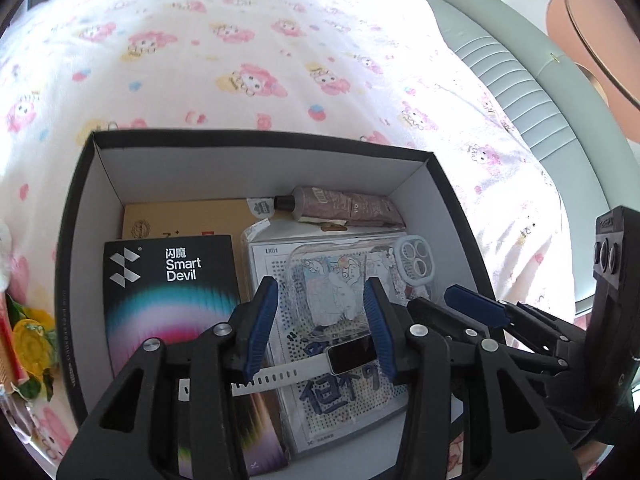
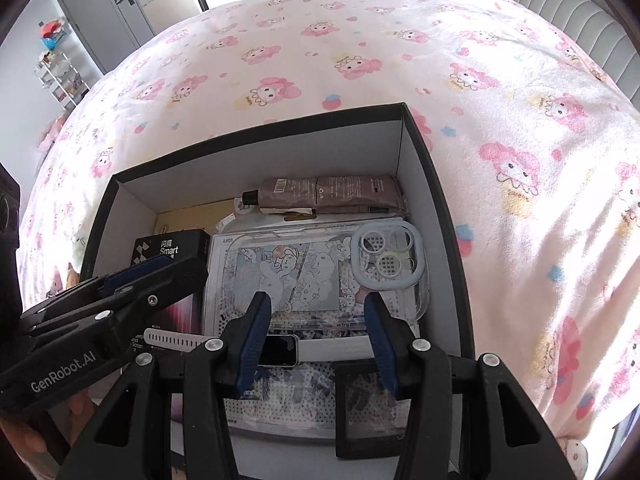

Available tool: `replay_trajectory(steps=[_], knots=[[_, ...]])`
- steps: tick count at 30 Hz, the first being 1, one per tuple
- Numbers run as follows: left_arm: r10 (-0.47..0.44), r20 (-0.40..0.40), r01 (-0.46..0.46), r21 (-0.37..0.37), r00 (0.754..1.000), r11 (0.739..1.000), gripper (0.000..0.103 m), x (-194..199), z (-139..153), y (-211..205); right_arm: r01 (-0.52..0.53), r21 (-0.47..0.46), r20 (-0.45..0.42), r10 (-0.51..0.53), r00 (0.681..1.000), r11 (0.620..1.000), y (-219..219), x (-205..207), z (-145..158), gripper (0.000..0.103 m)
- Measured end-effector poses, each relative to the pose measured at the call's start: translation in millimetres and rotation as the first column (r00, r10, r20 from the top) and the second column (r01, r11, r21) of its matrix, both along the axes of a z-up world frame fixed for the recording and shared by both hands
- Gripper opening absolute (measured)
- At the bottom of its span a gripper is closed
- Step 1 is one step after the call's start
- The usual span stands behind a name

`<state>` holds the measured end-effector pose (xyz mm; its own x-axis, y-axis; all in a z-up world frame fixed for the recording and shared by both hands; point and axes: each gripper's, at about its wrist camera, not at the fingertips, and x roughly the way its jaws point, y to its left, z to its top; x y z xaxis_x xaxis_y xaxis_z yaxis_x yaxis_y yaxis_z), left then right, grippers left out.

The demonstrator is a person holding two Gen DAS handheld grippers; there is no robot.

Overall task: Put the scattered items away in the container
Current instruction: 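Open the left gripper and withdraw it from the box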

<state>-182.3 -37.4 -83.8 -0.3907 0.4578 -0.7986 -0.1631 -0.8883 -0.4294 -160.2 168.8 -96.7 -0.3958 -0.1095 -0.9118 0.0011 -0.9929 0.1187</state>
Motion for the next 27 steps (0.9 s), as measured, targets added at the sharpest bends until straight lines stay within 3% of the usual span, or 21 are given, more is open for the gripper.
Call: replay_trajectory(steps=[6,9,17,27], knots=[[-0.045,-0.116,0.036,-0.084,0.992,0.996,0.048,19.6,8.7,37.8,0.040,0.021,-0.069,-0.039,0.997,0.999,0.7,20.4,20.2,0.045],[-0.026,-0.134,0.019,-0.053,0.991,0.998,0.048,37.4,19.7,38.1,0.055,0.018,-0.102,-0.053,0.993,0.998,2.6,37.9,32.2,0.045],[0.011,-0.272,-0.048,-0.130,0.962,0.990,0.048,97.9,69.0,35.2,0.024,0.028,-0.214,-0.018,0.977,0.999,-8.0,88.9,76.0,0.045],[0.058,-0.302,-0.101,-0.126,0.951,0.987,0.050,157.8,94.6,6.3,-0.041,0.071,-0.295,0.060,0.954,0.997,-33.3,142.1,104.2,0.045]])
